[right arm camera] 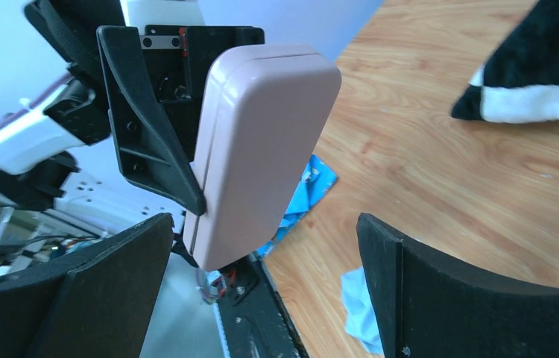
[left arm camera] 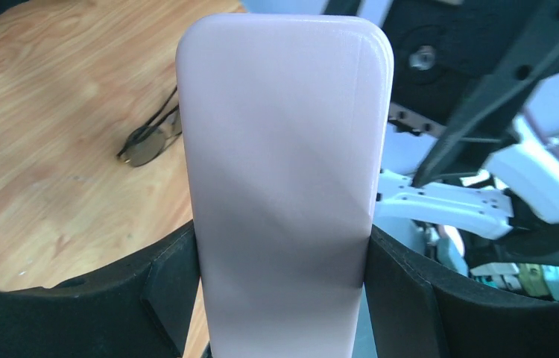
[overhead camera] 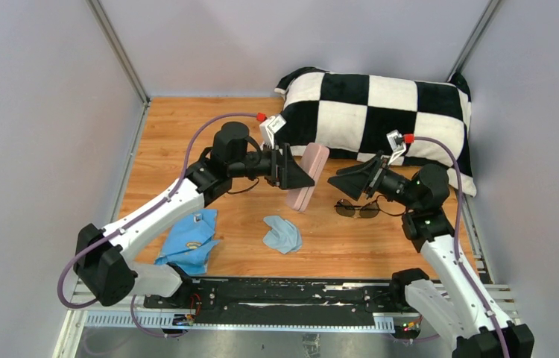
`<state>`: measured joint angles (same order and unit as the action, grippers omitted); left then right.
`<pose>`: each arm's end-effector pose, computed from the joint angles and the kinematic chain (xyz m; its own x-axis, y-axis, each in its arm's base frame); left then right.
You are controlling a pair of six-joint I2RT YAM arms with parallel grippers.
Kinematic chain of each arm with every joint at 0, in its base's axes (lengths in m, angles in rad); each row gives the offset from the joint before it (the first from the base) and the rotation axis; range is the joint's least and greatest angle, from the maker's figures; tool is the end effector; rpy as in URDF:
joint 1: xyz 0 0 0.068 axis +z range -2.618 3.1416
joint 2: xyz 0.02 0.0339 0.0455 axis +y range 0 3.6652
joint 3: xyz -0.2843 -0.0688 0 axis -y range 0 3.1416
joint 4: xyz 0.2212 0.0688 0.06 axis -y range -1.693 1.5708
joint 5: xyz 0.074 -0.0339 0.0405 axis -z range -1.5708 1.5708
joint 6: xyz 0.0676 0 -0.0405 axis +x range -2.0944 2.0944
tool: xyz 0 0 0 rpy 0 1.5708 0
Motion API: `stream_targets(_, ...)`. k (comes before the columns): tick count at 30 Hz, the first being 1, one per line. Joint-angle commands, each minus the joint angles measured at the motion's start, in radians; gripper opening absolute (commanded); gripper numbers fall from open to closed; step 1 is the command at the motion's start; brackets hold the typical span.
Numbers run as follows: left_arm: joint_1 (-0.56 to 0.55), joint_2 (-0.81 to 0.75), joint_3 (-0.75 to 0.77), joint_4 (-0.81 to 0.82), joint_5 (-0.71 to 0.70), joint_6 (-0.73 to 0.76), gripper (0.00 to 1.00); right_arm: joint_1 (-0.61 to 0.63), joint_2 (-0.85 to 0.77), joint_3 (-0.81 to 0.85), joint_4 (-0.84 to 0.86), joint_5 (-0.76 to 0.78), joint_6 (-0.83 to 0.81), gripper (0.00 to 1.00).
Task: Organize the sunglasses
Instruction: Pick up the sunglasses case at the center of the board.
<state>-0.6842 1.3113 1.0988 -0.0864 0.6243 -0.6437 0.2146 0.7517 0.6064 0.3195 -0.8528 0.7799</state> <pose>0.2068 -0.2196 0.3623 -0.7501 -0.0166 -0.6611 0.6195 0.3322 -0.7112 0.1421 0.0831 0.3555 -0.4877 0.3672 -0.7920 -0.7340 0.3188 0.5998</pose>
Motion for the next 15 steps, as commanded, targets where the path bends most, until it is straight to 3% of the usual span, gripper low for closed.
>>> stream_targets(1, 0.003, -0.046, -0.019, 0.145, 0.092, -0.097, 0.0, 0.012, 0.046, -0.056, 0.366, -0.109, 0.199, 1.0)
stream_targets(11, 0.003, -0.082, -0.045, 0.198, 0.098, -0.154, 0.0, 0.042, 0.182, -0.079, 0.761, -0.152, 0.36, 0.98)
stream_targets(15, 0.003, -0.091, -0.055, 0.221, 0.093, -0.174, 0.0, 0.062, 0.218, -0.049, 0.755, -0.163, 0.35, 0.98)
